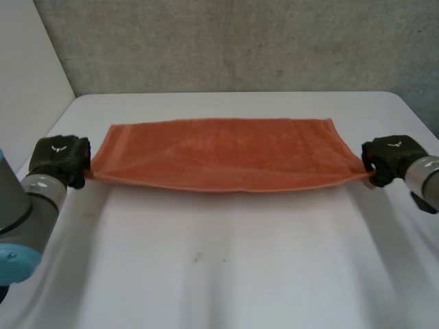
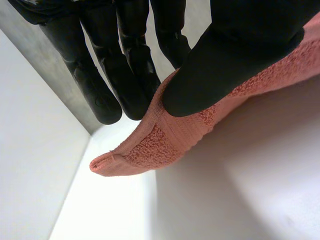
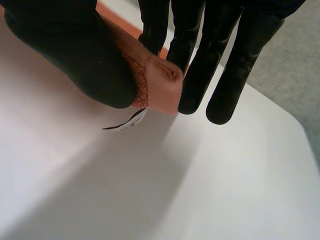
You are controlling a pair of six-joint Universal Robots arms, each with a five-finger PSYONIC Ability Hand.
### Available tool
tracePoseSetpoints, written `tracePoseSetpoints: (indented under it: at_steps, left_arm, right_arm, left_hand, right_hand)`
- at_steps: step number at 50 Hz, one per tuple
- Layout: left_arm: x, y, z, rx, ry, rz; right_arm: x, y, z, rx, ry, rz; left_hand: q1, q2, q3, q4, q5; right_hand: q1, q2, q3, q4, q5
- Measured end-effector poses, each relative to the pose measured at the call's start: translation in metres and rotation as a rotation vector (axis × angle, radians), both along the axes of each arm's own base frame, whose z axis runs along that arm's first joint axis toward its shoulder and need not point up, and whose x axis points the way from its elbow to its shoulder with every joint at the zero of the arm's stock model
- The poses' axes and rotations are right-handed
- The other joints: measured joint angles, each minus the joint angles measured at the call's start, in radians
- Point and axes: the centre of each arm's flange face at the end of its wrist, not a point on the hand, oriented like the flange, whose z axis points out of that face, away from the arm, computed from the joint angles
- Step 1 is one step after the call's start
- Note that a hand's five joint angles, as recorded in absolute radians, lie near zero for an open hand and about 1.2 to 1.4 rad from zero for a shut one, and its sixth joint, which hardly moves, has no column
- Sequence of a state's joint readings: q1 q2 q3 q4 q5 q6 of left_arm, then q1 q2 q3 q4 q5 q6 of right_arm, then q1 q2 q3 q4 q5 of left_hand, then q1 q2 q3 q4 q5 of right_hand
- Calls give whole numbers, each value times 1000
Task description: Fold the laundry
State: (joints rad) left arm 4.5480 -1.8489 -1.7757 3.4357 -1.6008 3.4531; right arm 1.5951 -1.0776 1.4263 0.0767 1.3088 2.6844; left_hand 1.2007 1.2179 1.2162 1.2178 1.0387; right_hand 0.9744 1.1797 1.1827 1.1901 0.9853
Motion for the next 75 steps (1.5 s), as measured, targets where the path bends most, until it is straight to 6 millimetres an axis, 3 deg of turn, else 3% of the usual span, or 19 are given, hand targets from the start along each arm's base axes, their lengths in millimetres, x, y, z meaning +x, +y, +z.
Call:
tracePoseSetpoints:
  at_steps: [3,5,13,18,25,29,35,36,40,47,55,57,58,59,60,62,68,75]
  left_arm:
    - [3,12,5,53,-23,-1]
    - [7,33,15,119,-60,-6]
    - [12,83,39,174,-148,-75]
    - [9,94,43,138,-172,-139]
    - [2,72,34,105,-174,-164]
    - [-8,27,12,86,-175,-167]
    - [-22,-24,-11,53,-178,-163]
    - [-22,-24,-11,53,-178,-163]
    - [-33,-58,-25,2,-181,-147]
    - [-47,-89,-35,-99,-171,-141]
    - [-61,-102,-48,-152,-162,-162]
    - [-64,-102,-52,-153,-161,-170]
    - [-65,-101,-53,-153,-161,-173]
    - [-68,-100,-55,-156,-160,-179]
    - [-69,-100,-55,-158,-159,-181]
    - [-72,-98,-56,-165,-157,-189]
    - [-79,-89,-51,-189,-151,-207]
    - [-77,-68,-21,-220,-143,-206]
  right_arm:
    - [-6,10,9,13,92,18]
    - [-12,32,23,57,240,63]
    - [-16,85,53,140,444,186]
    - [-15,91,62,101,482,208]
    - [-15,63,51,27,478,172]
    - [-2,24,28,-14,439,133]
    - [22,-10,1,-55,421,110]
    - [22,-10,1,-55,421,110]
    - [36,-34,-20,-109,433,83]
    - [47,-61,-40,-186,458,36]
    - [51,-80,-54,-245,467,-17]
    - [53,-83,-53,-270,462,-26]
    - [54,-84,-53,-282,459,-31]
    - [55,-85,-51,-305,453,-42]
    - [56,-86,-50,-315,451,-47]
    - [57,-88,-46,-344,441,-66]
    - [57,-87,-18,-428,360,-137]
    - [48,-66,35,-476,139,-199]
  left_hand:
    - [0,0,0,0,0]
    - [0,0,0,0,0]
    - [0,0,0,0,0]
    - [0,0,0,0,0]
    - [0,0,0,0,0]
    - [3,0,0,0,0]
    - [3,0,0,0,0]
    - [3,0,0,0,0]
    - [3,0,0,0,0]
    - [3,0,0,0,0]
    - [-33,-52,-40,-41,-35]
    - [-178,-170,-167,-170,-161]
    - [-378,-374,-368,-374,-364]
    - [-408,-400,-393,-400,-391]
    - [-752,-727,-718,-714,-725]
    - [-850,-873,-859,-729,-847]
    - [-1001,-1021,-1017,-729,-996]
    - [-1021,-1048,-1044,-729,-1009]
  right_hand:
    - [0,0,0,0,0]
    - [0,0,0,0,0]
    - [0,0,1,0,0]
    - [0,0,1,0,0]
    - [0,0,1,0,0]
    - [0,0,1,0,0]
    - [0,0,1,0,0]
    - [0,0,1,0,0]
    - [0,0,1,0,0]
    - [0,0,1,0,0]
    - [-15,-22,-23,-25,-17]
    - [-198,-214,-213,-216,-196]
    - [-198,-214,-213,-216,-196]
    - [-492,-543,-534,-516,-491]
    - [-580,-622,-612,-614,-590]
    - [-743,-897,-895,-900,-860]
    - [-767,-958,-972,-958,-913]
    - [-767,-958,-972,-958,-913]
